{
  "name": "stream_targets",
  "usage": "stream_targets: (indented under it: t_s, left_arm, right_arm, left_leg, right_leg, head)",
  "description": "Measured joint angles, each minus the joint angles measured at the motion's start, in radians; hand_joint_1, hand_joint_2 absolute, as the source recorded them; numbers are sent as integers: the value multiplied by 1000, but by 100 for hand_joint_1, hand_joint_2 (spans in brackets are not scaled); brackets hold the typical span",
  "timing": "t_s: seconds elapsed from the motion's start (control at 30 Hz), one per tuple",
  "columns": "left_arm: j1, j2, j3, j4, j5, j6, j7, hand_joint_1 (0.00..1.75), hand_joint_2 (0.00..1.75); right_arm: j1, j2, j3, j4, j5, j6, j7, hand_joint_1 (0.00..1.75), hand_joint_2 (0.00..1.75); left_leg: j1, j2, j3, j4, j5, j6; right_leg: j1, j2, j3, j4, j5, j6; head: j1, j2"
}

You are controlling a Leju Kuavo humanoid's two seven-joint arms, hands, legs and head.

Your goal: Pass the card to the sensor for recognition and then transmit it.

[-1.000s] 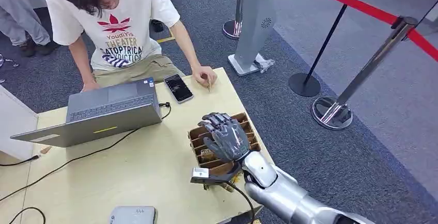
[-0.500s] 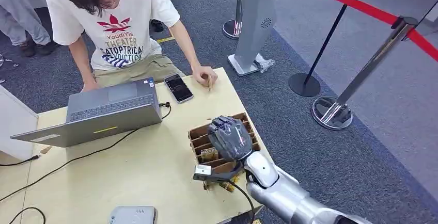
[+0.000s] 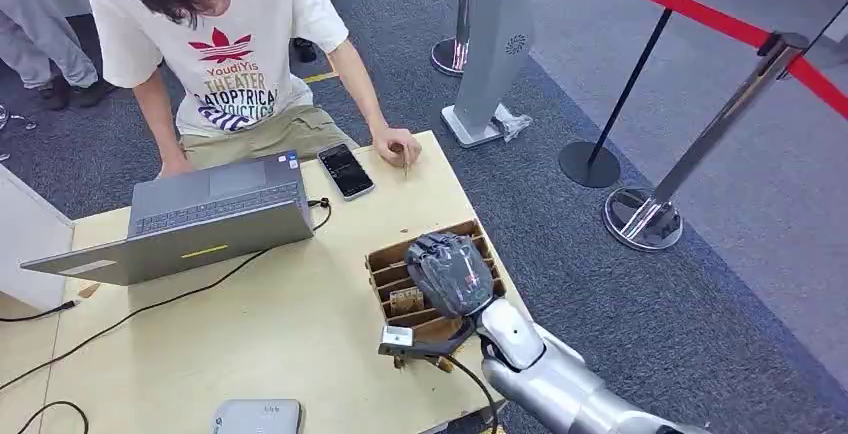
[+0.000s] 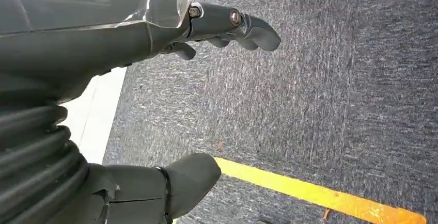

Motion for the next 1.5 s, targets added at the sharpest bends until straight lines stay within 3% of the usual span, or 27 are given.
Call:
stream_targets:
  t_s: [0.03, 0.53, 1.27, 1.5]
  left_arm:
    - [0, 0, 0, 0, 0, 1, 0, 0, 175]
    - [0, 0, 0, 0, 0, 2, -4, 0, 175]
    - [-2, 0, 1, 0, -10, 2, -5, 0, 175]
    - [-2, 0, 2, 0, -11, 0, -13, 0, 175]
  right_arm:
    - [0, 0, -1, 0, 0, 0, -2, 157, 175]
    - [-35, 0, -3, -2, -6, 5, -25, 148, 175]
    - [-116, 0, -3, -42, -53, 36, -38, 152, 175]
    - [-169, 3, -1, -49, -121, 95, -67, 148, 175]
  left_leg:
    - [0, 0, 0, 0, 0, 0]
    - [0, 0, 0, 0, 0, 0]
    - [0, 0, 0, 0, 0, 0]
    - [0, 0, 0, 0, 0, 0]
  right_leg:
    - [0, 0, 0, 0, 0, 0]
    - [0, 0, 0, 0, 0, 0]
    - [0, 0, 0, 0, 0, 0]
    - [0, 0, 0, 0, 0, 0]
  head:
    - [0, 0]
    - [0, 0]
    - [0, 0]
    - [0, 0]
